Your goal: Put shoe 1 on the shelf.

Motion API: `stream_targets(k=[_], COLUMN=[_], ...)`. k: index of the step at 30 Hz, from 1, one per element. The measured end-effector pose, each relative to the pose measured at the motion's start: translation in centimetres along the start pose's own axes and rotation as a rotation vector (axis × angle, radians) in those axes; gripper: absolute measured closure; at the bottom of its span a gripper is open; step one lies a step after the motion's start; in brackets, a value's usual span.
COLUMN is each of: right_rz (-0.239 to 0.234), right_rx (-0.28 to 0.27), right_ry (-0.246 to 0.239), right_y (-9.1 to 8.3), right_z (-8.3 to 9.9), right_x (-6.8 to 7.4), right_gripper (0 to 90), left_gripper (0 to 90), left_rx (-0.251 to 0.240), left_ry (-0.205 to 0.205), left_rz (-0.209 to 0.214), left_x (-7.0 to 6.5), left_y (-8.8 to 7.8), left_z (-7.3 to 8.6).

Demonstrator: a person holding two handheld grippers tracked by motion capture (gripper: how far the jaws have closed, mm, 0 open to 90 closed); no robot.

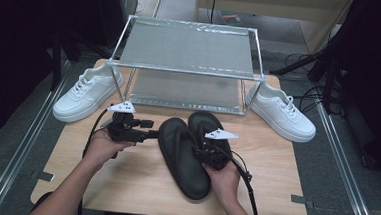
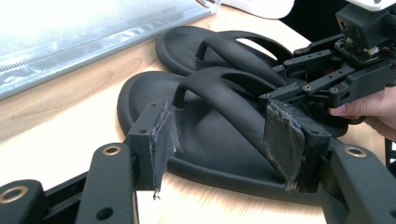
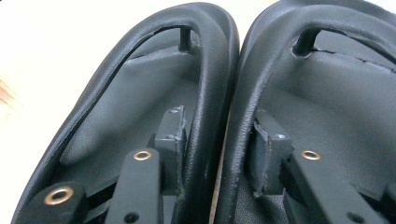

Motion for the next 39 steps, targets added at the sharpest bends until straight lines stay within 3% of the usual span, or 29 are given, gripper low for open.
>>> stream_targets(k=[4, 20, 33, 39], right_rz=[-0.004, -0.022, -0.032, -0.036], right_rx=[0.005, 0.022, 0.031, 0.036], right_ry=[0.007, 0.053, 0.041, 0.041], right_y=[0.02, -0.26, -0.44, -0.56], right_z=[0.00, -0.08, -0.05, -0.04], right_x=[0.06, -0.53, -0.75, -0.80], right_gripper=[68.3, 74.5, 75.5, 75.6], left_gripper=[41.0, 40.1, 39.3, 38.4], left_rx=[0.003, 0.020, 0.039, 0.038], left_ry=[-0.002, -0.007, -0.010, -0.011], left_rz=[0.007, 0.008, 0.018, -0.004], left_x=[0.00, 0.10, -0.01, 0.37], left_y=[-0.02, 0.19, 0.39, 0.10], left_z=[0.04, 0.24, 0.43, 0.55])
Point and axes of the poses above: each handheld gripper's, and its own axes: y roughly forward along the jaws, z roughly out of its underside, x roughly to its left, the point moved 10 cm from there along y, roughly forward along the jaws, and after that the axes turned 11 degrees about x, right-handed, at the moved point
